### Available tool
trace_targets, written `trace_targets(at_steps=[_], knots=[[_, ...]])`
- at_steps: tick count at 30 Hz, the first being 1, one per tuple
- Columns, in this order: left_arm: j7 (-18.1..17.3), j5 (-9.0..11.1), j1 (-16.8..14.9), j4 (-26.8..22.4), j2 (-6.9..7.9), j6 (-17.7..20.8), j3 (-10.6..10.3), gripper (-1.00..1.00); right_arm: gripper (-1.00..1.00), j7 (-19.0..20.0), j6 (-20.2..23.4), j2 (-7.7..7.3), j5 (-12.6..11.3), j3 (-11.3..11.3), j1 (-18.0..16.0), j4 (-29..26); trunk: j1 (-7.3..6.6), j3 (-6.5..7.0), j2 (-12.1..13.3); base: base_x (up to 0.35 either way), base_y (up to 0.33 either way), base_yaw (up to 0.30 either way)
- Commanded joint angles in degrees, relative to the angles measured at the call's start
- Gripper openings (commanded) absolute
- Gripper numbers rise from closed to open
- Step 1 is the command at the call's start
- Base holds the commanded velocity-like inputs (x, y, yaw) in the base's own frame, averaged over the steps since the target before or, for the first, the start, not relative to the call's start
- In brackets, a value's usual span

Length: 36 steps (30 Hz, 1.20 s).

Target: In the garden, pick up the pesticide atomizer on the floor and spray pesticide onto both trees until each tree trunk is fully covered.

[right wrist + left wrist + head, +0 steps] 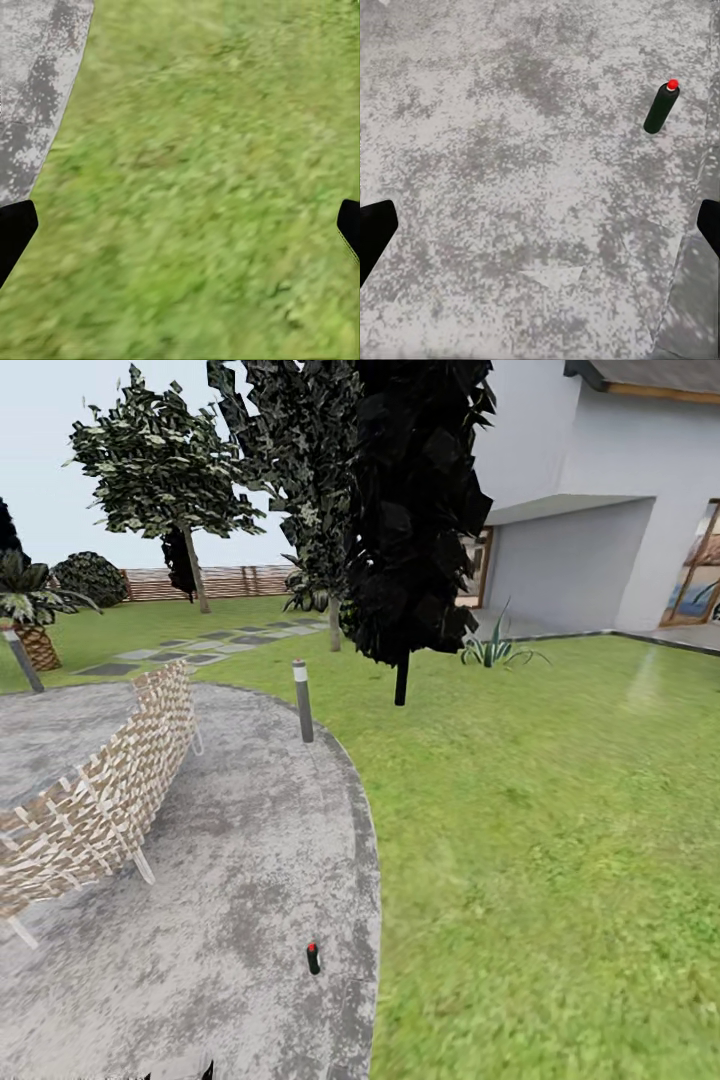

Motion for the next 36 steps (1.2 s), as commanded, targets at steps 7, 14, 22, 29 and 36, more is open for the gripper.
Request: trace_targets(at_steps=[7, 14, 22, 29, 36], knots=[[0.03, 0.06, 0.00, 0.00, 0.06, 0.02, 0.19, 1.00, 1.00, 0.00, 0.00, 0.00, 0.00, 0.00, 0.00, 0.00, 0.00, 0.32, 0.00, 0.096, -0.261, 0.268], [0.02, 0.09, 0.00, 0.00, 0.08, 0.00, 0.26, 1.00, 1.00, 0.00, -0.02, 0.00, 0.00, 0.00, 0.00, -0.01, 0.00, 0.64, 0.00, 0.098, -0.255, 0.268], [0.08, 0.24, 0.00, 0.00, 0.09, 0.00, 0.26, 1.00, 1.00, 0.00, -0.04, 0.00, 0.00, 0.00, 0.00, 0.00, 0.00, 1.01, 0.00, 0.035, -0.043, 0.266], [0.09, 0.26, 0.00, 0.00, 0.09, 0.00, 0.27, 1.00, 1.00, 0.02, -0.05, -0.05, 0.00, 0.00, 0.00, -0.01, 0.00, 1.13, 0.00, 0.001, -0.001, 0.114], [0.09, 0.26, 0.00, 0.00, 0.09, 0.00, 0.28, 1.00, 1.00, 0.08, 0.00, -0.16, -0.02, -0.02, 0.00, -0.05, 0.00, 1.13, 0.00, 0.000, 0.000, 0.003]])
